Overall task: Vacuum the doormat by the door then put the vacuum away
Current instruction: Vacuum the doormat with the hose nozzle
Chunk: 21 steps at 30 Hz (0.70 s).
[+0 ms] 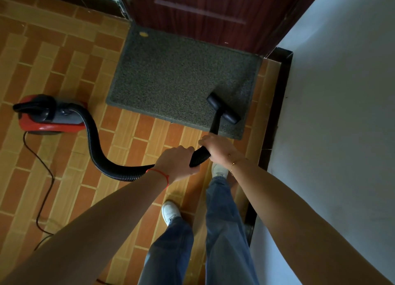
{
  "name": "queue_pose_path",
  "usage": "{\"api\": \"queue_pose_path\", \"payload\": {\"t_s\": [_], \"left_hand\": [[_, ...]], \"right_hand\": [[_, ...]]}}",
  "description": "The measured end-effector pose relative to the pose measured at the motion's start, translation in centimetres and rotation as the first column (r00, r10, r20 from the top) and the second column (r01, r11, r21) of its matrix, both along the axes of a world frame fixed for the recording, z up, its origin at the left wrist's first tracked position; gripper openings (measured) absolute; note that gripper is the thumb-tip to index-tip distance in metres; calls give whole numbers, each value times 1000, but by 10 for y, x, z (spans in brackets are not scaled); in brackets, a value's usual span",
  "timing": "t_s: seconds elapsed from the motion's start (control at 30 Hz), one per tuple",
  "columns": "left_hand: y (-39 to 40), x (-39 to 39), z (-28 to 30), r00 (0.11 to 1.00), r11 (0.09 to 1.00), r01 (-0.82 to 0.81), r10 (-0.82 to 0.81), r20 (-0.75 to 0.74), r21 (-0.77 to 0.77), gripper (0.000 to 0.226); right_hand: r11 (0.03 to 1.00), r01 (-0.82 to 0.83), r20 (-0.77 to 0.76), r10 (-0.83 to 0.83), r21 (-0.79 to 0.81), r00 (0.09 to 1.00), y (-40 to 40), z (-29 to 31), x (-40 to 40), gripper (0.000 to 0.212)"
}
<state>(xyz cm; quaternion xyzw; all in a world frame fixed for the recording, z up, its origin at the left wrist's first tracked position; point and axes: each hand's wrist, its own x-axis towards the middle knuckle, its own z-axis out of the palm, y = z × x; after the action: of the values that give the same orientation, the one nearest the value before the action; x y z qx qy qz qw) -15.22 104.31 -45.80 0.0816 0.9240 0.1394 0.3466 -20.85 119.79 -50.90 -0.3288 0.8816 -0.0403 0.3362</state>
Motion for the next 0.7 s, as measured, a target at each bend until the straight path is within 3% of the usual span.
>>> {"api": "queue_pose_path", "payload": {"t_s": [0.7], "left_hand": [[85,-202,-18,988,989,-143,144,-50,26,32]], "right_hand": [[998,-56,-8,57,39,998,75,-14,-219,23]]}}
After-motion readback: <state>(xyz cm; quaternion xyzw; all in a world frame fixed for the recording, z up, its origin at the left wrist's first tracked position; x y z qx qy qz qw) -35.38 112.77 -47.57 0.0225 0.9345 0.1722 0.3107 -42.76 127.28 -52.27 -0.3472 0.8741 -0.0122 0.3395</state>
